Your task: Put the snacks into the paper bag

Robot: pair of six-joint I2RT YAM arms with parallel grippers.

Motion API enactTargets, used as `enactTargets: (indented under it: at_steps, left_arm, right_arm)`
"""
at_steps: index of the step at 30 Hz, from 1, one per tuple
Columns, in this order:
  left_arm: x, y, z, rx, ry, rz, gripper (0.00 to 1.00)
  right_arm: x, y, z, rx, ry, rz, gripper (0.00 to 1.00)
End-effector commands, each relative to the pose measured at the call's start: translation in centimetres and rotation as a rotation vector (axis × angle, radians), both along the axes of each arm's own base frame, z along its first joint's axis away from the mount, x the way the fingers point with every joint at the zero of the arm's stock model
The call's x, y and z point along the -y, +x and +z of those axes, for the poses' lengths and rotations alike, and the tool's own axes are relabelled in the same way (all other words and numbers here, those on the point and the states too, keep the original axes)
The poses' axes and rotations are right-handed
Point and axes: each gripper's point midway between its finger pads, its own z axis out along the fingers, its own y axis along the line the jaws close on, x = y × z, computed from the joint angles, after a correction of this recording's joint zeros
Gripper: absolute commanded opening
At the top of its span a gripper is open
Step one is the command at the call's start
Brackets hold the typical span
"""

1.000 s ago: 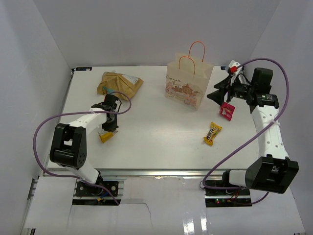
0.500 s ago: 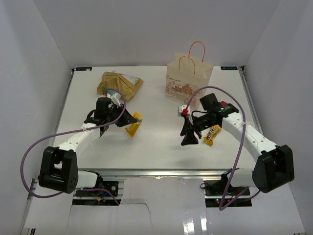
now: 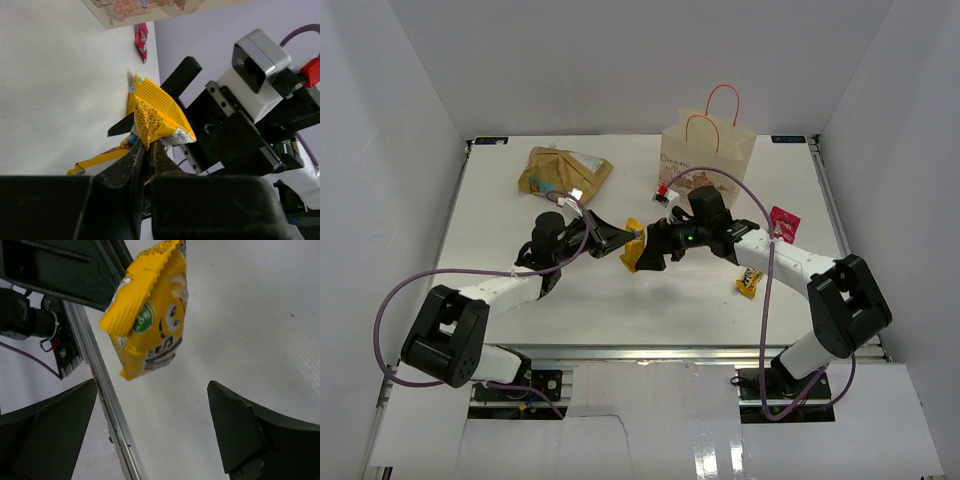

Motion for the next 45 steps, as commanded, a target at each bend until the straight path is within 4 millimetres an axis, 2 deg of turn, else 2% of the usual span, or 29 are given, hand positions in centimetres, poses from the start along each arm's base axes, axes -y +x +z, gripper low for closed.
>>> enactTargets:
  at_steps: [1,5,8,11,12,16,19,20,23,24,26,27,28,29,31,32,33,34,35,36,37,38,40,41,43,44,45]
  left_arm:
    - [0.8,1.0,3.4,0.044,-0.115,0.033,0.1]
    - [1.5,0.9,3.7,0.038,-0.137,0.024,0.1]
    - [2.0,0.8,3.9,0.034,-0.153,0.012,0.11]
    - [2.4,0.8,3.9,0.026,-0.167,-0.001,0.12]
    - [2.5,0.7,3.9,0.023,-0.17,-0.007,0.13]
    - [2.6,0.8,4.4,0.03,-0.184,-0.012,0.18]
    - [2.7,0.9,5.0,0.048,-0.193,-0.013,0.33]
    - [2.7,0.9,5.1,0.053,-0.194,-0.015,0.46]
    - [2.7,1.1,5.6,0.082,-0.191,-0.021,0.65]
    - [2.7,1.2,6.0,0.098,-0.189,-0.024,0.73]
    - [2.1,1.6,6.5,0.141,-0.173,-0.016,0.75]
    - [1.7,1.9,7.0,0.161,-0.165,-0.007,0.76]
    - [0.8,2.4,7.1,0.163,-0.14,0.023,0.77]
    - [0.3,2.7,7.2,0.174,-0.111,0.039,0.77]
    - [-1.1,3.4,7.3,0.216,0.009,0.078,0.79]
    - [-1.9,4.2,7.1,0.228,0.076,0.131,0.8]
    - [-2.5,4.6,6.9,0.238,0.144,0.155,0.81]
    - [-3.3,4.5,5.6,0.217,0.245,0.16,0.83]
    - [-4.6,4.5,4.4,0.201,0.339,0.195,0.84]
    - [-5.0,4.8,4.9,0.213,0.342,0.223,0.84]
    - [-5.7,4.2,3.3,0.179,0.411,0.216,0.84]
    - [-6.1,4.0,2.7,0.166,0.438,0.224,0.84]
    - [-7.1,3.3,2.1,0.16,0.478,0.244,0.84]
    - [-7.4,2.7,1.0,0.139,0.49,0.244,0.84]
    - [-7.9,2.0,0.9,0.142,0.487,0.26,0.84]
    - [-8.1,1.6,0.2,0.125,0.489,0.261,0.84]
    - [-8.4,1.4,0.4,0.13,0.488,0.276,0.84]
  right_arm:
    - [-2.6,1.6,3.6,0.019,0.129,-0.047,0.96]
    - [-3.1,1.9,4.6,0.033,0.158,-0.04,0.92]
    - [-3.4,2.3,4.4,0.038,0.161,-0.034,0.83]
    - [-3.6,2.0,4.4,0.032,0.175,-0.004,0.65]
    - [-3.7,1.9,4.5,0.035,0.181,0.004,0.54]
    - [-3.6,1.3,4.5,0.03,0.183,0.026,0.37]
    - [-3.3,1.0,4.4,0.042,0.174,0.039,0.31]
    - [-3.2,0.9,4.5,0.047,0.174,0.041,0.27]
    - [-2.8,0.4,4.8,0.059,0.172,0.06,0.23]
    - [-2.6,0.4,5.4,0.099,0.176,0.076,0.21]
    - [-1.9,0.3,5.9,0.125,0.164,0.098,0.16]
    - [-1.5,0.4,6.5,0.203,0.16,0.129,0.15]
    - [-1.0,0.3,7.0,0.209,0.143,0.143,0.15]
    - [-0.2,0.8,7.5,0.236,0.138,0.141,0.1]
    - [0.7,1.5,10.3,0.382,0.15,0.178,0.08]
    - [1.8,2.1,10.9,0.402,0.133,0.167,0.08]
    - [2.5,2.4,12.3,0.452,0.133,0.166,0.08]
    - [3.0,3.0,13.5,0.52,0.131,0.176,0.08]
    - [4.2,4.4,16.0,0.579,0.13,0.137,0.08]
    - [4.9,5.3,17.3,0.615,0.126,0.111,0.08]
    - [5.6,6.3,18.6,0.654,0.116,0.076,0.08]
    - [7.1,7.8,21.3,0.717,0.115,0.019,0.09]
    - [8.8,9.7,23.5,0.769,0.106,-0.046,0.09]
    - [10.3,11.1,25.7,0.812,0.104,-0.1,0.09]
    - [11.9,12.4,27.7,0.851,0.093,-0.159,0.1]
    - [13.1,13.5,28.1,0.86,0.078,-0.201,0.1]
    - [13.7,14.0,29.6,0.898,0.074,-0.224,0.11]
